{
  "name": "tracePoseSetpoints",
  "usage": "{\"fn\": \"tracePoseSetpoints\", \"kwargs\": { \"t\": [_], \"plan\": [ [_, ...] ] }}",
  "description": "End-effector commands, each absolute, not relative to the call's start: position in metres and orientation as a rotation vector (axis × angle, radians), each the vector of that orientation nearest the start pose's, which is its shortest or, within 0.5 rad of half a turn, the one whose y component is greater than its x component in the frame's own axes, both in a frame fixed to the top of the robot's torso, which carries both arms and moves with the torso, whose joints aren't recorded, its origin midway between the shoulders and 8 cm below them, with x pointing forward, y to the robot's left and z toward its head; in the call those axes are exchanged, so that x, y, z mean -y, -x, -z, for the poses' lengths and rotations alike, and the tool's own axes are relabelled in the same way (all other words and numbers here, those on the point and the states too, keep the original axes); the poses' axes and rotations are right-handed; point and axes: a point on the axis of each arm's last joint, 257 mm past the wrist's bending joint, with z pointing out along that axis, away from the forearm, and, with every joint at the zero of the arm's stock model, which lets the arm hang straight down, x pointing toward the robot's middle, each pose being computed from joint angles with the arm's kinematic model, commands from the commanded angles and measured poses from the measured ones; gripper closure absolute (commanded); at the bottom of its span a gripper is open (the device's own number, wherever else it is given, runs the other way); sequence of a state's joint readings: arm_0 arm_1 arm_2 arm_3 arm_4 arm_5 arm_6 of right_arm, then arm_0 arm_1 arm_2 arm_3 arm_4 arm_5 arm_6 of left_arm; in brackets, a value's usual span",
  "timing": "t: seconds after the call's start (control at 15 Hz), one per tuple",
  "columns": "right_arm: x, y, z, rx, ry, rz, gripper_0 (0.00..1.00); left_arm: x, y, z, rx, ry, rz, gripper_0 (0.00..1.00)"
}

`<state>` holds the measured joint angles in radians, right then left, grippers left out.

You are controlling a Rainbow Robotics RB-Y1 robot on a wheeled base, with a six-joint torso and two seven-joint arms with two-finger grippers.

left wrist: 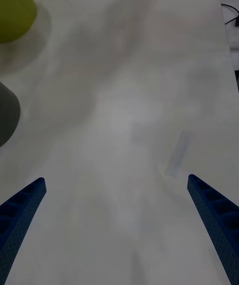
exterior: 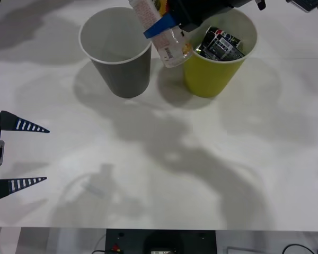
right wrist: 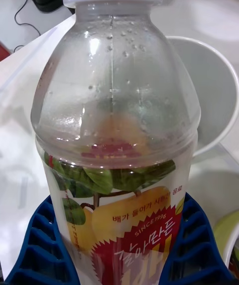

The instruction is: Put the can into the green bin and the plastic bottle into the gray bin

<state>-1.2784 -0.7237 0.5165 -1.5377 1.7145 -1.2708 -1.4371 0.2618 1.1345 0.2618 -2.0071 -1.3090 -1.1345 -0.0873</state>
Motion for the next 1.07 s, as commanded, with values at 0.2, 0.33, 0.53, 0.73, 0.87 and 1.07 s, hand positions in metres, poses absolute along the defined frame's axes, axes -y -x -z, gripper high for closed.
{"fn": "tracePoseSetpoints", "kwargs": {
  "t": [0.2, 0.33, 0.53, 0.73, 0.87, 1.07],
  "plan": [
    [-0.069, -0.534, -0.07, -1.921, 1.188, -0.522, 1.0, -0.286, -0.341, 0.167, -1.444, -1.762, 0.118, 0.02],
    [-0.081, -0.546, -0.067, -1.913, 1.175, -0.503, 1.0, -0.286, -0.341, 0.167, -1.444, -1.762, 0.118, 0.02],
    [-0.1, -0.568, -0.057, -1.873, 1.139, -0.49, 1.0, -0.286, -0.341, 0.167, -1.444, -1.762, 0.118, 0.02],
    [-0.11, -0.588, -0.052, -1.849, 1.102, -0.473, 1.0, -0.286, -0.341, 0.167, -1.444, -1.762, 0.118, 0.02],
    [-0.116, -0.599, -0.049, -1.832, 1.078, -0.452, 1.0, -0.286, -0.341, 0.167, -1.444, -1.762, 0.118, 0.02],
    [-0.118, -0.604, -0.045, -1.822, 1.087, -0.426, 0.72, -0.286, -0.341, 0.167, -1.444, -1.762, 0.118, 0.02]
  ]
}}
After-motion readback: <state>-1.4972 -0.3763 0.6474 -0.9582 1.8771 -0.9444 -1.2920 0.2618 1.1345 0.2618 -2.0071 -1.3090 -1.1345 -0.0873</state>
